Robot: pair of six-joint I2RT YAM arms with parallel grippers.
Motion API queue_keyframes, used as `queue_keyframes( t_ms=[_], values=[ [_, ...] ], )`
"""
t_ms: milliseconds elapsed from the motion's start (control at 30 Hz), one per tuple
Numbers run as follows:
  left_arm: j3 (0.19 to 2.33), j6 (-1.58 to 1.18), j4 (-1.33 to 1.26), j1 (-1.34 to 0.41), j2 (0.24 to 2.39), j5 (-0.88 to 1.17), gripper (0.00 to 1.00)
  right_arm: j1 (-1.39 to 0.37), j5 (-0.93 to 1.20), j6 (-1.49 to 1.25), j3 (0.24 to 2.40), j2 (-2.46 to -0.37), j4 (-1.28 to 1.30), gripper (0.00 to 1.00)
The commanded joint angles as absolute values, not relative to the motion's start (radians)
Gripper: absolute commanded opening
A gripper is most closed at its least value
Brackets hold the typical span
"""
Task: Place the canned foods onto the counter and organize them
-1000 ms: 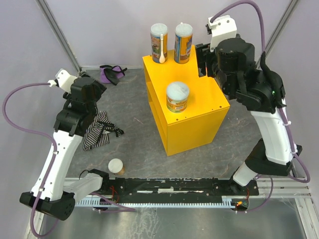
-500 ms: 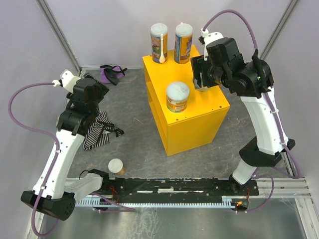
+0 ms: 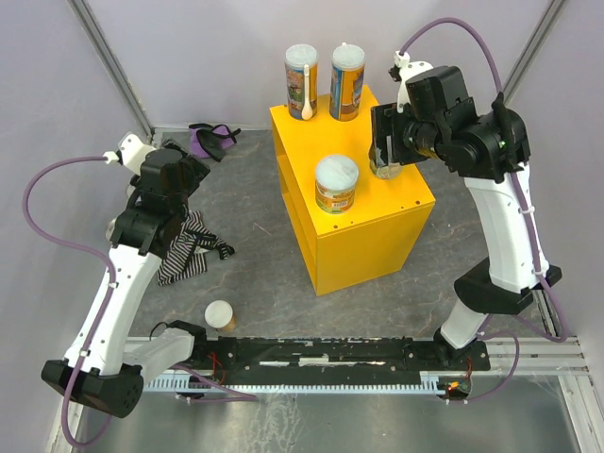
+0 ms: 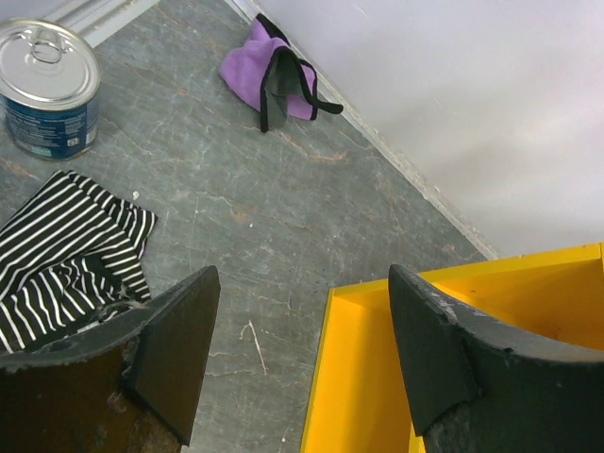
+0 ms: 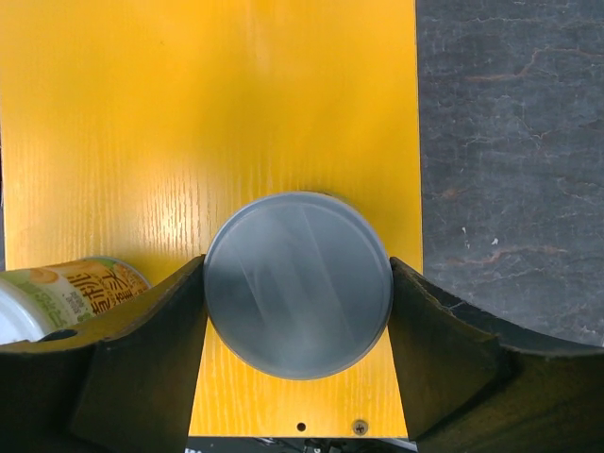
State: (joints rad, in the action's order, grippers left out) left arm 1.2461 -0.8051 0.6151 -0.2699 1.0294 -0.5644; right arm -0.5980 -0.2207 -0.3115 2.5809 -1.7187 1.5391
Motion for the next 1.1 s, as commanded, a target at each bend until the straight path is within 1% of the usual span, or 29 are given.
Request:
queue_keyframes(
  t_ms=[0, 33, 233, 367, 400, 433, 500, 667, 767, 900, 967, 1067],
  values=[
    [1.243, -0.801, 0.565, -0.258, 1.018, -0.536, 0.79, -0.583, -0.187, -0.319, 2.547, -1.721, 1.504, 0.54],
    [1.243, -0.800, 0.565, -0.256, 1.016, -0.535, 0.80, -0.581, -0.185, -0.317, 2.547, -1.722, 1.501, 0.55],
    [1.245, -0.797, 0.572, -0.238, 1.014, -0.532, 0.81, -0.577, -0.179, -0.308, 2.550, -1.723, 1.483, 0.58],
    [1.246, -0.799, 0.577, -0.228, 1.020, -0.531, 0.83, -0.576, -0.181, -0.297, 2.553, -1.723, 1.481, 0.62],
    [1.247, -0.800, 0.579, -0.225, 1.021, -0.531, 0.83, -0.577, -0.178, -0.295, 2.554, -1.722, 1.480, 0.65],
    [1.249, -0.801, 0.581, -0.222, 1.023, -0.530, 0.83, -0.576, -0.177, -0.292, 2.556, -1.721, 1.479, 0.69],
    [1.254, -0.804, 0.587, -0.216, 1.027, -0.528, 0.84, -0.575, -0.176, -0.285, 2.558, -1.716, 1.475, 0.80],
    [1.273, -0.811, 0.602, -0.198, 1.038, -0.524, 0.85, -0.573, -0.186, -0.271, 2.568, -1.707, 1.461, 0.82],
    [1.287, -0.813, 0.614, -0.188, 1.043, -0.528, 0.86, -0.573, -0.192, -0.267, 2.569, -1.695, 1.441, 0.93],
    [1.312, -0.819, 0.636, -0.179, 1.052, -0.545, 0.87, -0.574, -0.210, -0.263, 2.540, -1.663, 1.399, 0.93],
    [1.332, -0.824, 0.649, -0.169, 1.059, -0.564, 0.88, -0.575, -0.217, -0.263, 2.508, -1.634, 1.359, 0.98],
    [1.360, -0.823, 0.668, -0.148, 1.074, -0.602, 0.89, -0.574, -0.219, -0.268, 2.440, -1.571, 1.280, 0.98]
  ],
)
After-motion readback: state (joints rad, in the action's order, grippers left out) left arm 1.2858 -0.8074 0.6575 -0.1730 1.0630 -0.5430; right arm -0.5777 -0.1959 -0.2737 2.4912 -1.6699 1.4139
